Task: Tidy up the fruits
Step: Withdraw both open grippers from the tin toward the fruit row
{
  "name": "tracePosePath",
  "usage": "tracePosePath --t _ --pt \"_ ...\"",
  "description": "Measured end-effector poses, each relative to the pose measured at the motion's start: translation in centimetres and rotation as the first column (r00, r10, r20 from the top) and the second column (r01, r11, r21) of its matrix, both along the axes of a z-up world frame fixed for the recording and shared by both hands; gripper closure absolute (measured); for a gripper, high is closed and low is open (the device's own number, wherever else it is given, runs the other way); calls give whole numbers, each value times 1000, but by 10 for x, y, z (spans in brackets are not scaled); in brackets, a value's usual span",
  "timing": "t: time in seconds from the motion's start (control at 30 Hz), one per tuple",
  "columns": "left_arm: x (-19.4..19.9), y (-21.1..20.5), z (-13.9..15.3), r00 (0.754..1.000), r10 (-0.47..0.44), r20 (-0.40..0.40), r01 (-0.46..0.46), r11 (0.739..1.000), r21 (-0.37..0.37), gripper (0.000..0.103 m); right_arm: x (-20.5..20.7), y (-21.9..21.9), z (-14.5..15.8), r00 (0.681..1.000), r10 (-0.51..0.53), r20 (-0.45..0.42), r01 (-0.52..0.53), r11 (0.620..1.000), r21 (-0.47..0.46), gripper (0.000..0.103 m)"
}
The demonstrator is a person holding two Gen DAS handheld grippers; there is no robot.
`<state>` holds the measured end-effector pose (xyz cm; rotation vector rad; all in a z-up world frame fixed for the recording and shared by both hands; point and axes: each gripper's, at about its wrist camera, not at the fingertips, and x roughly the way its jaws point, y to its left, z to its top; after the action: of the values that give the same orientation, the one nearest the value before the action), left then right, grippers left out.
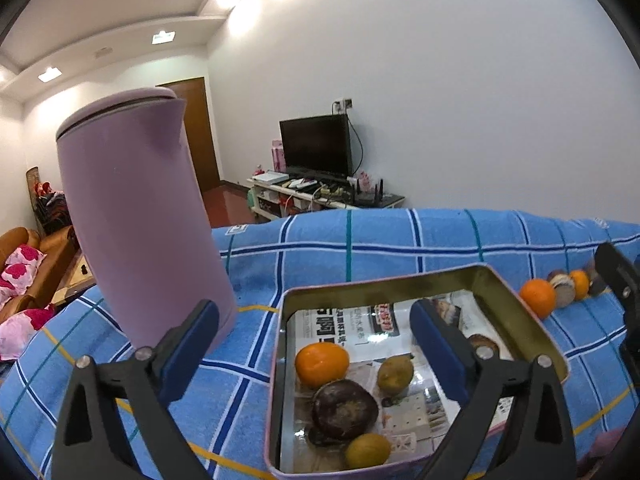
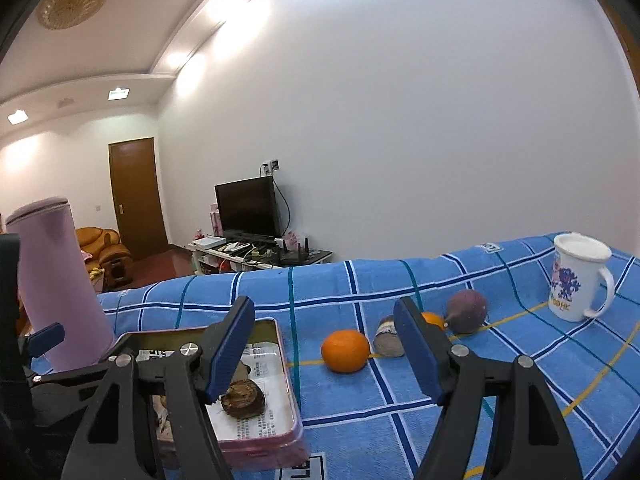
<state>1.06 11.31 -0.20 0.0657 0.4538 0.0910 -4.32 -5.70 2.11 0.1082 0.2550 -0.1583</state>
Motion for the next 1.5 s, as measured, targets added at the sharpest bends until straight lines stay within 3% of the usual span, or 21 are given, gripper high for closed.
tracePosePath --t 0.1,0.2,0.47,0.97,1.5 --pt "-7 0 2 998 29 56 -29 999 12 3 -4 -3 -1 999 32 -11 -32 999 14 30" --pt "-13 -1 4 993 43 107 -45 999 23 0 -10 1 0 1000 25 -17 -25 999 -33 30" --pt "-20 -12 4 992 12 125 -20 998 67 0 -27 3 1 1000 11 -22 -13 996 -89 30" --pt "-33 -19 2 999 24 46 -25 999 26 0 -51 -17 2 999 7 -36 -10 996 -94 30" --pt "-62 -59 -1 1000 -26 -9 26 997 73 0 -82 -59 2 997 20 -80 -31 991 -134 30"
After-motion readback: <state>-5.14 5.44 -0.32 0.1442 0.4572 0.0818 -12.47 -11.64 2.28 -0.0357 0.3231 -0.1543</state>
